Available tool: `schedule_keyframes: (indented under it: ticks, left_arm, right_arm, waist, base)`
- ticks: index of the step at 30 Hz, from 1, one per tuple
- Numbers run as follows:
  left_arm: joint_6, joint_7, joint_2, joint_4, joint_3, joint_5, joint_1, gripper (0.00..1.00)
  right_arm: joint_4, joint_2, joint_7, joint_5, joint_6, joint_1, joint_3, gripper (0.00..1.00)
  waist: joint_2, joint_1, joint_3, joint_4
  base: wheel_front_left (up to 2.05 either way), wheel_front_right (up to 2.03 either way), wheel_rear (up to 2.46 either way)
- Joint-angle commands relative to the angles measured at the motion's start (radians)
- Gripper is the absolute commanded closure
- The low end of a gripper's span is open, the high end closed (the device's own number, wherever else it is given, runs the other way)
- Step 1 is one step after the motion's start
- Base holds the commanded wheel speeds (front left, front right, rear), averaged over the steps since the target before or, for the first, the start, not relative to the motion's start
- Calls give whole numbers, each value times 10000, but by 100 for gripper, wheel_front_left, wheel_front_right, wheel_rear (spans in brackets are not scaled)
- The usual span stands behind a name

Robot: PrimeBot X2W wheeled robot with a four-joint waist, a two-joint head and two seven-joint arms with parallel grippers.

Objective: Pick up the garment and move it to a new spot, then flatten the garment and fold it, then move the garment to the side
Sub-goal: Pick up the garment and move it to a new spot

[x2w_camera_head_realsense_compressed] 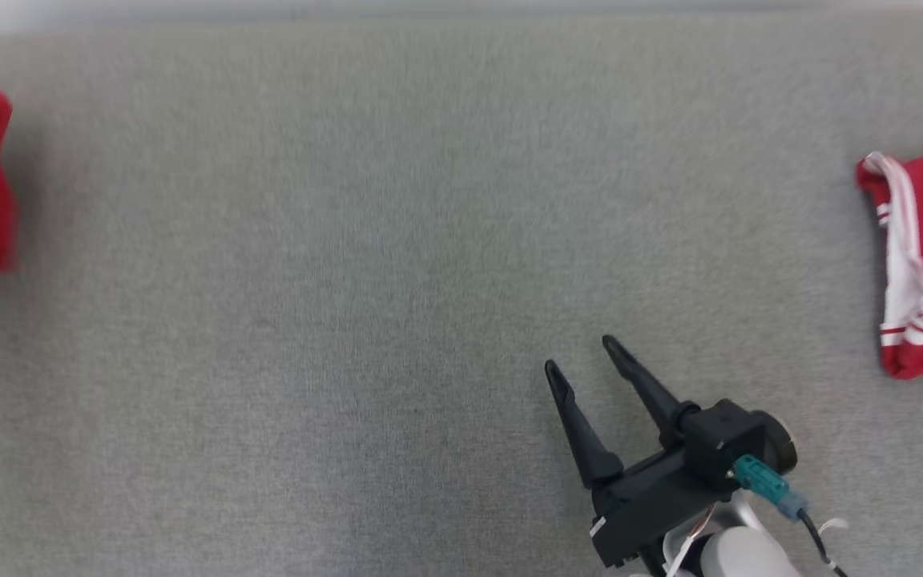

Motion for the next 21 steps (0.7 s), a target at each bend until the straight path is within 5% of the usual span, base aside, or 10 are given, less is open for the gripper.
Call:
schedule_keyframes:
  ticks: [1, 6, 14, 21]
  left_arm:
    - [-114, 139, 31, -287, -74, -49, -98, 100]
    - [-497, 1057, -195, -1676, -655, -291, -395, 100]
    - [-725, 2048, -1449, -3565, -1899, -801, 97, 100]
    - [-804, 1420, -2477, -4227, -3514, -194, 1414, 100]
  right_arm:
    - [148, 75, -114, 106, -26, 132, 76, 0]
    - [780, 219, -435, 340, -26, 177, 214, 0]
    - [1286, 302, -654, 621, -26, 277, 366, 0]
    - [1258, 321, -621, 645, -26, 141, 336, 0]
  waist:
    - [-1, -1, -1197, -258]
    - [-1, -1, -2155, -740]
    - [-1, -1, -2843, -1715]
    - [-1, -1, -2563, -2560]
  base:
    - [0, 0, 0]
    - [0, 0, 0]
    - [0, 0, 0]
    - [0, 0, 0]
